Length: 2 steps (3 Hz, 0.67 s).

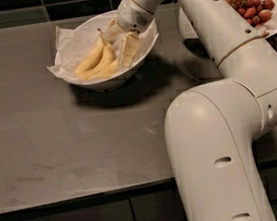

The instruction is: Pick banana from white bowl

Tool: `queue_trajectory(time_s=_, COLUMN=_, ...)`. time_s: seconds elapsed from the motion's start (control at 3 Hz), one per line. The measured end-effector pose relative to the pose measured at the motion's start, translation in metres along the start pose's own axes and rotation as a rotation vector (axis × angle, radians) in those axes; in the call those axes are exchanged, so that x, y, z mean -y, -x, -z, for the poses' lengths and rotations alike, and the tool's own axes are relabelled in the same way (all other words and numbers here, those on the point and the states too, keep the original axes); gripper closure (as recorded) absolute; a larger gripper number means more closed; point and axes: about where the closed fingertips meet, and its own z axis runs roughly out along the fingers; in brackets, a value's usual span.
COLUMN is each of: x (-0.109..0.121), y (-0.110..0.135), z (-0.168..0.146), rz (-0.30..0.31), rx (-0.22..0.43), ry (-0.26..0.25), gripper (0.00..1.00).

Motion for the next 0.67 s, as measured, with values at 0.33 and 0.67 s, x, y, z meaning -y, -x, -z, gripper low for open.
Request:
queue_trajectory(time_s=0.33, x=0.001, y=-0.008, z=0.000, rz=-0.026, rx=0.012, ry=-0.009, gripper=0.20)
queue_trajectory(time_s=0.67, x=-0.010, y=-0.025, z=-0.001, rz=-0.088, rx=0.019, ry=0.001, gripper=0.21)
